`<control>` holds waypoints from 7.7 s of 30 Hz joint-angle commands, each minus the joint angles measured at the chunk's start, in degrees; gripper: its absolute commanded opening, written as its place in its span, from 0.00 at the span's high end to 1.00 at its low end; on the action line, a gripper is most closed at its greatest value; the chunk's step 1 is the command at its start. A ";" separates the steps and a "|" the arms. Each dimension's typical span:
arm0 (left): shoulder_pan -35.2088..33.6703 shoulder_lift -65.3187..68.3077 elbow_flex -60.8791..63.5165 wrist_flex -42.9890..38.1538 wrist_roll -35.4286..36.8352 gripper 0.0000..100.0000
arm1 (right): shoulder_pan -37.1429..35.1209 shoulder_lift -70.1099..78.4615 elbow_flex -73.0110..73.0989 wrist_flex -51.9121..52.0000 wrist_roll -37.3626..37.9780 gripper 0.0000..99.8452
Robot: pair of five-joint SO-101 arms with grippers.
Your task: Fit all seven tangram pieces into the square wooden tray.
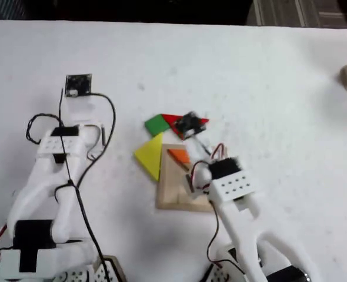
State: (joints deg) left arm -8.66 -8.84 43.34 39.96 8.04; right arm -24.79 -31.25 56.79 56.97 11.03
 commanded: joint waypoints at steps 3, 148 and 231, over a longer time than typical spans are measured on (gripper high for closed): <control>-0.48 -0.13 -2.99 -1.93 -0.79 0.98 | -0.57 -0.13 3.43 -5.76 0.44 0.98; 9.10 69.93 -99.69 47.47 17.05 0.97 | 23.08 1.27 1.49 -11.38 -4.66 0.98; 2.86 45.67 -59.25 31.82 46.59 0.66 | 21.85 1.27 1.67 -11.21 -0.88 0.98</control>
State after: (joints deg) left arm -6.55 35.12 -9.93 69.41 54.29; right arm -2.46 -29.85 60.57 46.51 9.36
